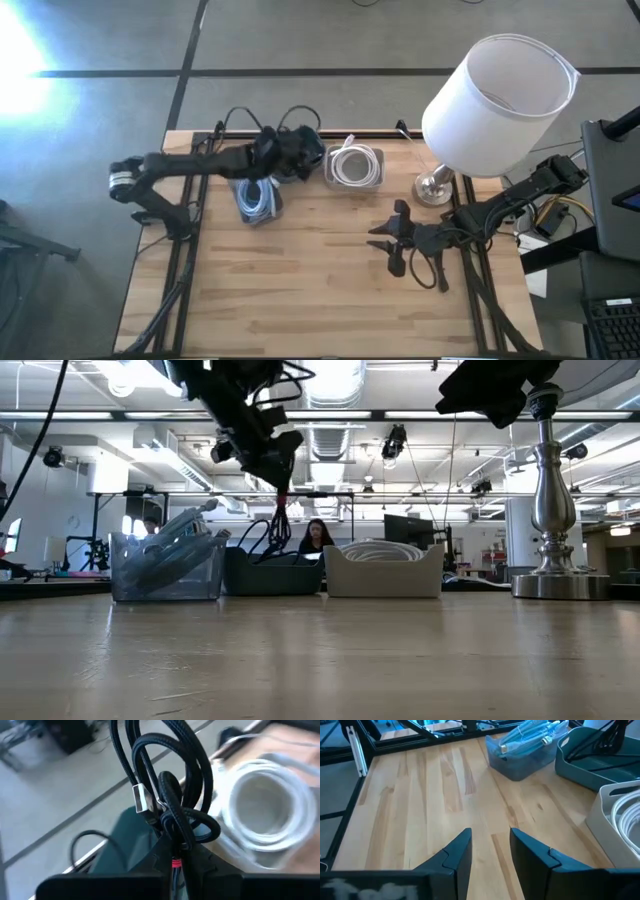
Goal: Pick & Place USB Port
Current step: Put the left black charger cable into the dark green bin
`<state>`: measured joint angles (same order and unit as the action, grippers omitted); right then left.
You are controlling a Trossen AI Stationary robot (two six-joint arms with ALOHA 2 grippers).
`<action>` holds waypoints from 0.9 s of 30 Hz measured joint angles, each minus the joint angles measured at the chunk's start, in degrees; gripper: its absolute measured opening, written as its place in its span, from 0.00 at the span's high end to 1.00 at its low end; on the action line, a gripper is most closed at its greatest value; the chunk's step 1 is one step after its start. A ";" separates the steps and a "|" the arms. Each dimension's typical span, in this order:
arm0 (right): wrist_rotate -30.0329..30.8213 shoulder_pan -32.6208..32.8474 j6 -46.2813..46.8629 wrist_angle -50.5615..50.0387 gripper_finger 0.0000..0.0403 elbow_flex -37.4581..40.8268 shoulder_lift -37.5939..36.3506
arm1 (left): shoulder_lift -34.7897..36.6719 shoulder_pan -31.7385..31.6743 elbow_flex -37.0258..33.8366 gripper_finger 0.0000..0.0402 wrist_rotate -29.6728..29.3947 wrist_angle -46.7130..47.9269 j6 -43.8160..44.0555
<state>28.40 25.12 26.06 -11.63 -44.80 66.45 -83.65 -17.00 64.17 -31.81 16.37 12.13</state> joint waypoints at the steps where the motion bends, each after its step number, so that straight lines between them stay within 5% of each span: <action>1: 0.00 0.00 -0.04 -0.03 0.69 0.00 -0.01 | 0.05 -0.95 0.58 0.94 0.07 1.49 0.42; 12: 0.00 0.00 -1.01 -0.17 0.68 0.01 -0.01 | 0.41 -0.10 11.83 0.94 0.70 15.31 -0.93; 19: 0.00 0.02 -1.00 -0.21 0.69 0.01 -0.01 | 0.45 -0.64 15.65 0.94 -10.22 27.65 3.04; 27: 0.00 0.02 -0.98 -0.17 0.71 0.02 -0.01 | -3.14 -3.09 7.13 0.93 -9.92 17.00 4.98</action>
<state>28.40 25.15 25.08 -11.79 -44.77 66.43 -86.79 -20.09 71.30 -41.74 33.37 17.11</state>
